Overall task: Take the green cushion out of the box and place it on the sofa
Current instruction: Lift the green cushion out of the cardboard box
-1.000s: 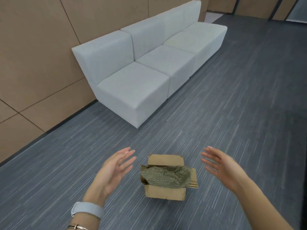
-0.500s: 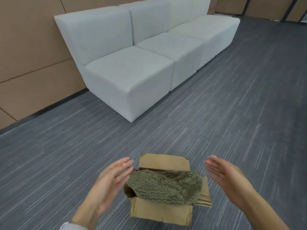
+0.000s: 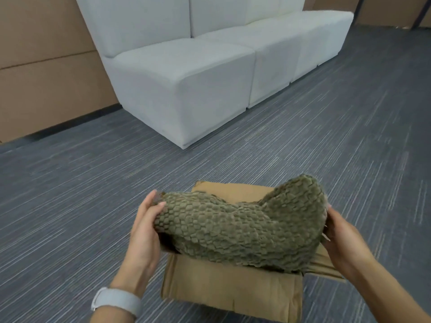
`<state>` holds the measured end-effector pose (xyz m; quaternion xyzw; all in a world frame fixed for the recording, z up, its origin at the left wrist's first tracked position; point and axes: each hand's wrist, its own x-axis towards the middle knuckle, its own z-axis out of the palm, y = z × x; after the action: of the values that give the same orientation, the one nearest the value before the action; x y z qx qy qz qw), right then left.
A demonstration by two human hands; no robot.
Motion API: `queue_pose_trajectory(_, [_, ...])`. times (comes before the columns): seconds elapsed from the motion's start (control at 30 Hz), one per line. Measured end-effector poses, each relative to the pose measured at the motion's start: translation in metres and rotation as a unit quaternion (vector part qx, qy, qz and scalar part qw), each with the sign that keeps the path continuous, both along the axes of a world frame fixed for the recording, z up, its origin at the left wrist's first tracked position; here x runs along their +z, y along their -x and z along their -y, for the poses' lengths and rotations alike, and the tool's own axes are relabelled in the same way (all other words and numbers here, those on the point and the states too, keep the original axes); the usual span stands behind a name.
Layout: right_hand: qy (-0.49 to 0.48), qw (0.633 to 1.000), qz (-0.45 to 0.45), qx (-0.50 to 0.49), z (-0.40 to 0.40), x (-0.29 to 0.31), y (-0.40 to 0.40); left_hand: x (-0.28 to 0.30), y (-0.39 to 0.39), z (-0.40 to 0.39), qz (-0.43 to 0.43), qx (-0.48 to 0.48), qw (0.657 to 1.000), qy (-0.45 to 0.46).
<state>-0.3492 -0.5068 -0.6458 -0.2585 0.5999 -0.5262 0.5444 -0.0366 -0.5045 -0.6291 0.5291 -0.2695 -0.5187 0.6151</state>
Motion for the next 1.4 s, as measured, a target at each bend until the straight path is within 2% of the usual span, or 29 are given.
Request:
queue_pose_trajectory(0.17, [-0.039,0.998,-0.022,-0.032,-0.002,-0.018,0.000,-0.006,-0.001,0.000,-0.133,0.073,0.988,0.029])
queue_pose_trajectory(0.27, [-0.062,0.997,-0.027,-0.030,-0.003,-0.021,0.003,-0.010,0.000,-0.001,-0.138,0.096,0.985,0.024])
queue_pose_trajectory(0.37, [-0.056,0.997,-0.053,-0.013,-0.002,-0.026,0.005,-0.015,0.007,0.005,-0.098,0.058,0.992,-0.054])
queue_pose_trajectory(0.47, [-0.050,0.996,-0.066,0.018,-0.004,-0.033,0.006,-0.013,0.014,0.010,0.026,-0.021,0.991,-0.133])
queue_pose_trajectory(0.57, [-0.076,0.993,-0.069,0.050,-0.003,-0.038,0.009,-0.010,0.015,0.012,0.092,-0.095,0.977,-0.169])
queue_pose_trajectory(0.7, [-0.101,0.987,-0.075,0.105,-0.003,-0.042,0.013,-0.018,0.010,0.019,0.090,-0.138,0.966,-0.197])
queue_pose_trajectory(0.87, [-0.113,0.964,-0.135,0.201,-0.008,-0.033,0.011,-0.030,0.013,0.021,0.053,-0.145,0.967,-0.204])
queue_pose_trajectory(1.03, [-0.055,0.893,-0.283,0.346,-0.012,-0.009,0.001,-0.033,0.019,0.021,0.076,-0.153,0.962,-0.214])
queue_pose_trajectory(1.1, [-0.057,0.880,-0.310,0.355,-0.012,-0.003,-0.006,-0.036,0.020,0.022,0.093,-0.139,0.961,-0.221])
queue_pose_trajectory(1.13, [-0.061,0.885,-0.310,0.342,-0.012,-0.004,-0.008,-0.037,0.020,0.022,0.098,-0.126,0.962,-0.222])
queue_pose_trajectory(1.23, [-0.045,0.932,-0.258,0.249,-0.013,-0.005,-0.011,-0.035,0.021,0.022,0.085,-0.085,0.972,-0.203])
queue_pose_trajectory(1.4, [-0.003,0.966,-0.207,0.155,-0.002,0.001,-0.011,-0.012,0.019,0.033,0.050,-0.008,0.988,-0.148])
